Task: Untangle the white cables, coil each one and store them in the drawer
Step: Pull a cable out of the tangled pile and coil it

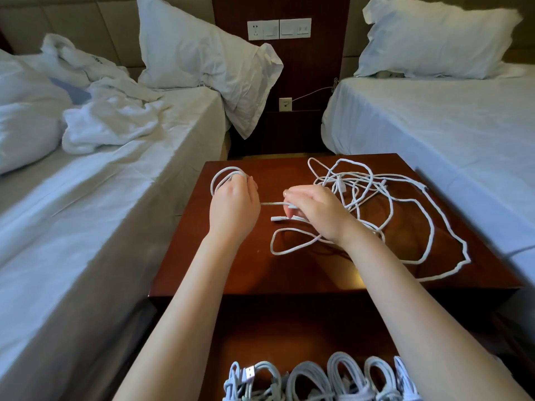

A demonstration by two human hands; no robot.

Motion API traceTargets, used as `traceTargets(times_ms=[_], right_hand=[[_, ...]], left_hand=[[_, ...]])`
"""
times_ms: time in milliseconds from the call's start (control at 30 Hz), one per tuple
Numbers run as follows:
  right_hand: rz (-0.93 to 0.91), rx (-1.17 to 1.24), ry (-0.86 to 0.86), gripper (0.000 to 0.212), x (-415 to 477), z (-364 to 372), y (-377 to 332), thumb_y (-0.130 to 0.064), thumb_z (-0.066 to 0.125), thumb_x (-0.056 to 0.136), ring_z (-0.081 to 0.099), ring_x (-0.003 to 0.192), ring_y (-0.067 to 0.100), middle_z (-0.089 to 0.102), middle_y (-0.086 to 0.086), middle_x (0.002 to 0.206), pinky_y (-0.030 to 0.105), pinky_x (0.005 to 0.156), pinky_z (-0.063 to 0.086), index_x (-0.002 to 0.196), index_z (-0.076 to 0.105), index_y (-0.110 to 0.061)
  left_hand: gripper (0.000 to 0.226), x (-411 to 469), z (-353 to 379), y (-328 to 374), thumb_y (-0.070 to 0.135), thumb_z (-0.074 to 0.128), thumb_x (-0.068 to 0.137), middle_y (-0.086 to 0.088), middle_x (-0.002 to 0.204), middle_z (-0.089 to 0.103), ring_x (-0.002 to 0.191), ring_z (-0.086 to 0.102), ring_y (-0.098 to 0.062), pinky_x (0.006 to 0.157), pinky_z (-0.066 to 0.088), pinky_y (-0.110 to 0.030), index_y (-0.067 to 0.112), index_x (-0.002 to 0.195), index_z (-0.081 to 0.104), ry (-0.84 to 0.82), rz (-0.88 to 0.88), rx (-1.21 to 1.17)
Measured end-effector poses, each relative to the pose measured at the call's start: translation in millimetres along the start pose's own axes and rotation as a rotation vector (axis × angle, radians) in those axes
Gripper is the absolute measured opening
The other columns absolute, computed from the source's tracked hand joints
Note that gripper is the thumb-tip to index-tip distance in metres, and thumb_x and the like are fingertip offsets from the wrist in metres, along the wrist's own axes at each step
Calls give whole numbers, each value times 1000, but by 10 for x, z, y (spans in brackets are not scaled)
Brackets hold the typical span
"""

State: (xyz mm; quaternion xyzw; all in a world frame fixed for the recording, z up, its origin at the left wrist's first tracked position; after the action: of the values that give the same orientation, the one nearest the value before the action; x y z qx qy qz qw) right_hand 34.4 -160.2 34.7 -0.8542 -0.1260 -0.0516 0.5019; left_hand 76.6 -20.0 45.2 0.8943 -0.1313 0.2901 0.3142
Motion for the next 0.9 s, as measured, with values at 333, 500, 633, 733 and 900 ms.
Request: traceTargets(times_ms=[333,500,633,733,900], right_hand=[[-78,-99,318,31,17,-157,58,-31,61,94,43,52,2,41,-12,51,15,54,35,69,54,-14],[-129,-117,494,25,-31,-295,29,-28,57,97,51,56,-3,48,-13,57,10,53,37,78,57,-12],[-88,-162,636,26,-57,-386,88,-31,53,99,50,57,-4,48,-14,57,10,50,36,77,53,-17],[-65,-188,606,33,-54,-360,118,-33,50,100,47,52,1,43,-11,52,13,48,33,68,46,-24],[-83,-108,360,39,-1,-44,141,-34,46,102,42,48,5,44,-12,48,17,48,30,65,49,-19]], left_hand=[[58,-115,371,-72,46,36,100,7,43,44,41,40,-10,51,35,-25,10,59,55,-614,-263,-329],[54,-348,406,189,45,39,99,3,44,31,41,22,-13,41,21,-21,12,58,49,-1026,-242,-603],[48,-378,273,310,28,43,100,4,41,31,39,21,-13,41,19,-22,13,54,51,-1135,-132,-714],[45,-333,121,408,28,43,94,2,38,30,36,21,-13,39,20,-21,11,53,53,-1138,-71,-878],[45,-254,-49,524,25,46,94,5,38,32,33,24,-10,39,21,-18,2,55,47,-1086,4,-1159]])
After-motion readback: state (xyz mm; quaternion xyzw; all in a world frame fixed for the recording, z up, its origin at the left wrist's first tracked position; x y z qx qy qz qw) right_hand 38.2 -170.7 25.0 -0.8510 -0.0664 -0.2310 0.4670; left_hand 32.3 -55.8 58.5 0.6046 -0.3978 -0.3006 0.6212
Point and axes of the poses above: each hand's wrist, its own x-axis towards the middle knuckle, its own z-axis out of the palm, y = z × x, the point moved 8 cm from there along x, towards the middle knuckle
